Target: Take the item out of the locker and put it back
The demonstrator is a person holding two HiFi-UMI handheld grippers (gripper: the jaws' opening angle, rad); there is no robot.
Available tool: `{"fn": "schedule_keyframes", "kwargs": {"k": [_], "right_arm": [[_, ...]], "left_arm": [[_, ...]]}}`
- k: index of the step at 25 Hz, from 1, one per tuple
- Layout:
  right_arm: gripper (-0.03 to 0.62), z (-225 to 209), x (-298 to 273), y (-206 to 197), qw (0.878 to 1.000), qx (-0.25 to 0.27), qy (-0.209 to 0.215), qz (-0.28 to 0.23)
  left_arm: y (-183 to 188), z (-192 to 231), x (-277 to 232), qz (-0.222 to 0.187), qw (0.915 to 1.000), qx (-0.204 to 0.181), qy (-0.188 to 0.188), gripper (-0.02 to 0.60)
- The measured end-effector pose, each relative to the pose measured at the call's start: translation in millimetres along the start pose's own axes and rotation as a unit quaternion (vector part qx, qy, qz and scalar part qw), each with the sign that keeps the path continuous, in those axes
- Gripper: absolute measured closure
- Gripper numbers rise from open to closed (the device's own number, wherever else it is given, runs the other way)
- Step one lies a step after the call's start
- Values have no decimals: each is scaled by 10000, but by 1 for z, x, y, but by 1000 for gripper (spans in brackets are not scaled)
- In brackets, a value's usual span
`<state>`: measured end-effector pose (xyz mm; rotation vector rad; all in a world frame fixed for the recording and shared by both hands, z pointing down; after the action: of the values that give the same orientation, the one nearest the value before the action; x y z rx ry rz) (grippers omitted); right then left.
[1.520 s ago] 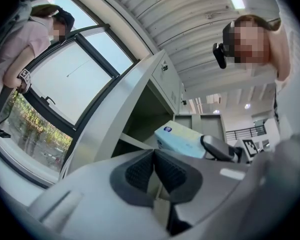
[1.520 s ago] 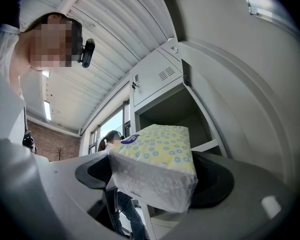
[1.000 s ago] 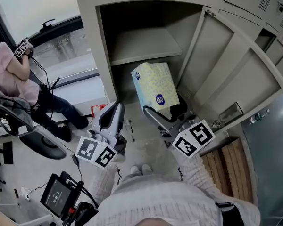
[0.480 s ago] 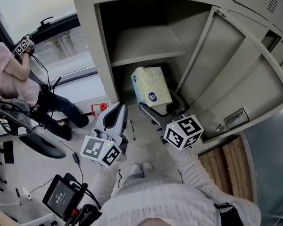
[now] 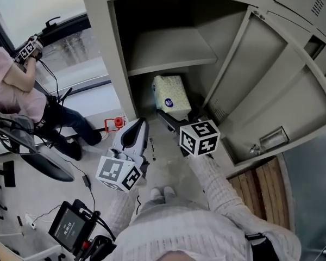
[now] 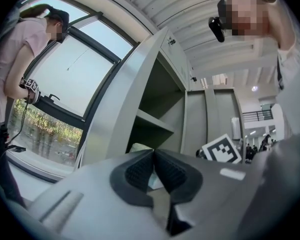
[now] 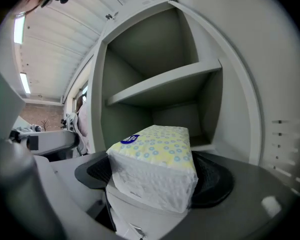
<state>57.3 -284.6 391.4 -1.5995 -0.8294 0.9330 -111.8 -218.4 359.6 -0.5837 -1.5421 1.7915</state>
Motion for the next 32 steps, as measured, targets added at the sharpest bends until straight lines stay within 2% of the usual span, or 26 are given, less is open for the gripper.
{"fn": "schedule_keyframes", "kwargs": {"k": [7, 14, 22, 27, 32], "right_arm": [[126, -14, -35, 7, 9976, 129, -637, 233], [126, -29, -63, 15, 9931, -115, -1075, 448], [125, -38, -88, 14, 9869, -64, -1401, 793], [124, -41, -97, 12, 9827, 178, -1608, 901], [123, -42, -105, 15, 9801, 195, -1725, 963]], "left_arm": [[1, 5, 1, 37, 9999, -39, 89, 574], [1, 12, 2, 5, 9999, 7, 158, 574], [-1, 15, 2, 47, 9999, -19, 133, 574], [1, 17, 5, 30, 9998, -36, 201, 574], [0, 17, 6, 2, 9998, -9, 194, 574]]}}
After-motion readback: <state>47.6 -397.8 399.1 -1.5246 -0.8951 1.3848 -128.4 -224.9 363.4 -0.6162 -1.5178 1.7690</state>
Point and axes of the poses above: the fingertips, and each gripper's own axes: x backward along the fingers, z to its left, y out of its top, the point moved 7 cm from there along x, backward along the fingers, and after that the axes turned 3 degrees about -y, right-handed, at the moved point
